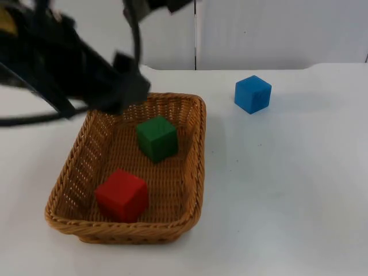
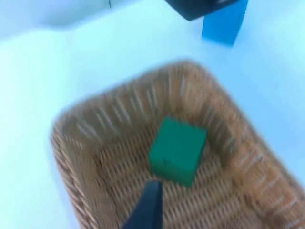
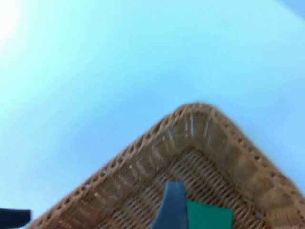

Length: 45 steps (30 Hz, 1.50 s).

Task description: Pick up one cube with each hand and place exactly two cubes into the same basket, leaving the remaining cube outside.

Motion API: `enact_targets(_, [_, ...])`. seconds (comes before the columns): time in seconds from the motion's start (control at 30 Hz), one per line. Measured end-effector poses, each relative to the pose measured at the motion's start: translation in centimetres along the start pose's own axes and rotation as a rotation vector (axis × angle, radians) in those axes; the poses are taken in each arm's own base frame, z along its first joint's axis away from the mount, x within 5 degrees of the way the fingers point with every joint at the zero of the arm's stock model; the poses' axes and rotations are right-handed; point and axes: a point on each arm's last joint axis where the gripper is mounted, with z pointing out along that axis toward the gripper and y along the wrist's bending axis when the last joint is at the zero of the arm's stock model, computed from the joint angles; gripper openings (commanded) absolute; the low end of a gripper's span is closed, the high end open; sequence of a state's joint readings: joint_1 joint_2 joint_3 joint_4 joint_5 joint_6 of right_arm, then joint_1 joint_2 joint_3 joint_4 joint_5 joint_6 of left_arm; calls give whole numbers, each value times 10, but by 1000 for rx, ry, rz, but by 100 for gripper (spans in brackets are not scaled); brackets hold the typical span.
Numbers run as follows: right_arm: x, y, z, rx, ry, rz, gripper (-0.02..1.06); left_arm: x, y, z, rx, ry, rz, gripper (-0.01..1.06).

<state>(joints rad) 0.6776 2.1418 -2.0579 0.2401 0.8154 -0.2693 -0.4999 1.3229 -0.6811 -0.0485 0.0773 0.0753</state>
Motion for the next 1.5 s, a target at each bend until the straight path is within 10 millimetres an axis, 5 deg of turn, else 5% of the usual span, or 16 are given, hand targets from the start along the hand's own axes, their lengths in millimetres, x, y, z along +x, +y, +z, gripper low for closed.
enact_targets(0.3, [-14,7,-45,-6,-26,-18,66,-24,0,-78,-1,-210,2,86])
enact_targets(0.83, [-12,16,-73,-46,14,-13,66,-9,-1,-126,8,-134,8,86])
enact_targets(1.17, [21,23,-95,-38,-1,-15,66,4,-2,-172,12,-185,-2,86])
enact_targets(1.5, [67,28,-116,-8,-16,7,66,15,-3,-187,16,-155,-2,86])
